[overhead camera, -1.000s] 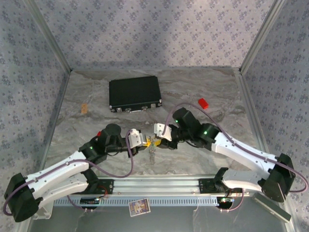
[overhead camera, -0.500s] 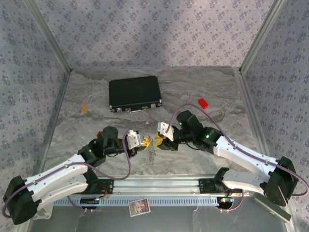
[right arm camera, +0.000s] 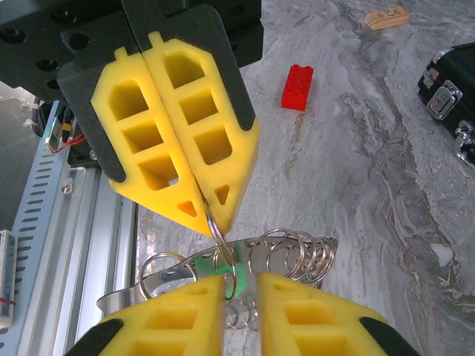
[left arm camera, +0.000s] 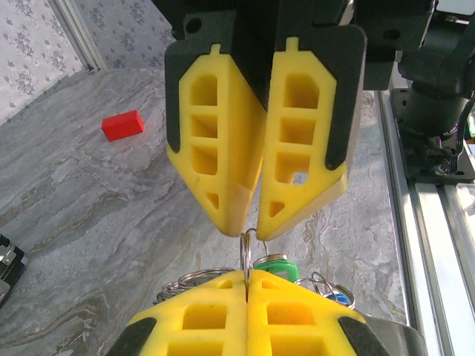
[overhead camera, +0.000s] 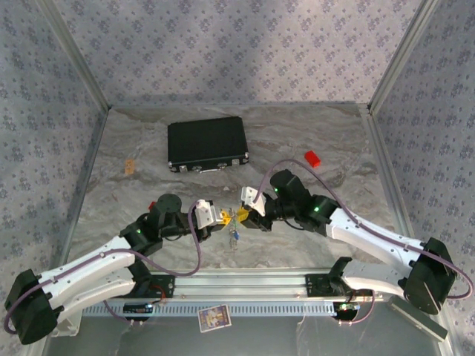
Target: Put the keys on the keyring
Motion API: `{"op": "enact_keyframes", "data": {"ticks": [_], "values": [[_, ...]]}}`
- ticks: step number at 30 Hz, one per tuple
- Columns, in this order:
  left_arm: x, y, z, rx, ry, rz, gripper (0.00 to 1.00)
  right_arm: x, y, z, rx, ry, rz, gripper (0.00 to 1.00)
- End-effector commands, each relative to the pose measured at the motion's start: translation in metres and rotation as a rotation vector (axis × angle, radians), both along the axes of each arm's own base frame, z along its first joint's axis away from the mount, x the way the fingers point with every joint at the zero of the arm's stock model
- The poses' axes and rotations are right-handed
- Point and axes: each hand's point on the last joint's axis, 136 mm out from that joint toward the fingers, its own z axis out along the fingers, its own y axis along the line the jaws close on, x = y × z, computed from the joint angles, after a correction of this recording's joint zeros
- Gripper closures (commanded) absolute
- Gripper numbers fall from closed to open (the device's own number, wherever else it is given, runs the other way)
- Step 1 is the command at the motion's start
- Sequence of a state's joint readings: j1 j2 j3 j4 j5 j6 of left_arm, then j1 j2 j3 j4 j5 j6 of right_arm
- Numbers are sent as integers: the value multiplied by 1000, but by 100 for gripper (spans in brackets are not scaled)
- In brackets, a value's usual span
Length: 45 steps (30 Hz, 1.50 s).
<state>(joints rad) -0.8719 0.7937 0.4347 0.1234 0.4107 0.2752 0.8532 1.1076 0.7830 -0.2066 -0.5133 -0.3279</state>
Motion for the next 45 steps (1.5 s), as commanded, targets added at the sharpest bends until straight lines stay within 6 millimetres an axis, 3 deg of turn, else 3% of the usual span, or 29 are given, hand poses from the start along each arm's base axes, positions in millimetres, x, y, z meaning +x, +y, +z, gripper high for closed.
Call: {"op": "enact_keyframes", "data": {"ticks": [1,8,21,22,25,27,35,40,45], "values": [[-1,-4,16,-59,-30,-16,100,-4,1,-3,0,25,12,85],[-3,-4,17,-64,-33,-23,100,-4,4,-1,12,32,26,99],[-3,-5,18,-73,-45,-28,100,-6,8,-13,-21,73,51,100],[-3,-5,17,-74,-45,-29,100,-6,7,-12,-22,69,48,99],[-3,-5,16,-74,-43,-30,100,-5,4,-7,-3,44,33,81],[-3,-5,16,-73,-41,-30,100,-6,2,-2,22,22,33,77],[-3,-5,17,-82,-41,-29,100,-10,8,4,53,23,62,75],[-4,-5,18,-84,-42,-33,100,-9,13,4,64,21,62,80],[-3,-5,17,-78,-42,-25,100,-7,14,5,62,17,61,96]]}}
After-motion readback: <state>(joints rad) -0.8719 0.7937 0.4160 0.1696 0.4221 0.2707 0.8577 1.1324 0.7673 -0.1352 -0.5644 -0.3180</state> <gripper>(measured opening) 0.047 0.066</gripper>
